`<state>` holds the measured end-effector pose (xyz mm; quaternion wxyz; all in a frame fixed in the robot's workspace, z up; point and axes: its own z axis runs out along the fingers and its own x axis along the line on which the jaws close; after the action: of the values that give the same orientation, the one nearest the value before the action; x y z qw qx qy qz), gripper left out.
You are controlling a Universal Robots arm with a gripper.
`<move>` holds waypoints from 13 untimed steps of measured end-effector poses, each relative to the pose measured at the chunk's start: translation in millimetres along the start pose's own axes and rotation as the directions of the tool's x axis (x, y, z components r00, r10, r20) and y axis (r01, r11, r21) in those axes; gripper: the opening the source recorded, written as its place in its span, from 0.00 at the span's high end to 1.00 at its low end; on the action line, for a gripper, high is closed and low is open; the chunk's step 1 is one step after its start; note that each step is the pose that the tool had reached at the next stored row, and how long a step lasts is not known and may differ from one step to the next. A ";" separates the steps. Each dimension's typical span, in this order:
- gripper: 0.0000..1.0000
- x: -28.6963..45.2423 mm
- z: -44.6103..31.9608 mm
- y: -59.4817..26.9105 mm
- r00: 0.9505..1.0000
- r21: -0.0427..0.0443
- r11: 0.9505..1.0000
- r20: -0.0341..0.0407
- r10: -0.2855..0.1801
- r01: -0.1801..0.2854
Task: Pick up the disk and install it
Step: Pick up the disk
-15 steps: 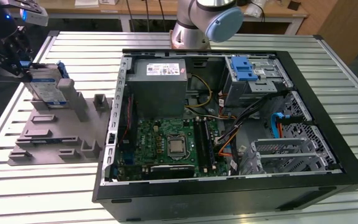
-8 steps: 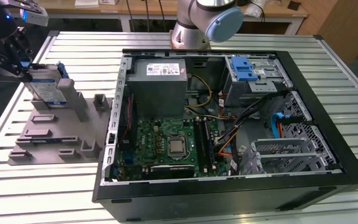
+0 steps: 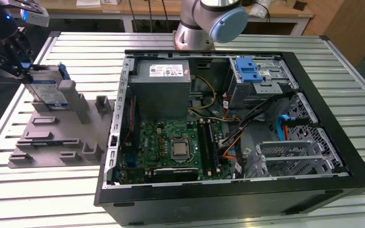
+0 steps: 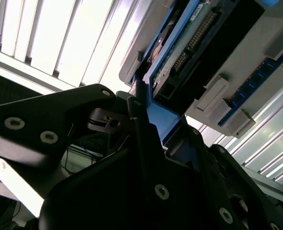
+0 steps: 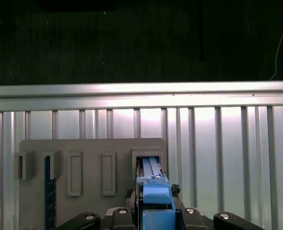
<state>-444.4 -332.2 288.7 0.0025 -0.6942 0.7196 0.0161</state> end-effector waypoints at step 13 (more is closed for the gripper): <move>0.64 0.0 0.1 0.0 1.000 0.000 1.000 0.000 0.000 0.000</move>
<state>-444.4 -332.2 288.6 0.0025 -0.6942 0.7196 0.0161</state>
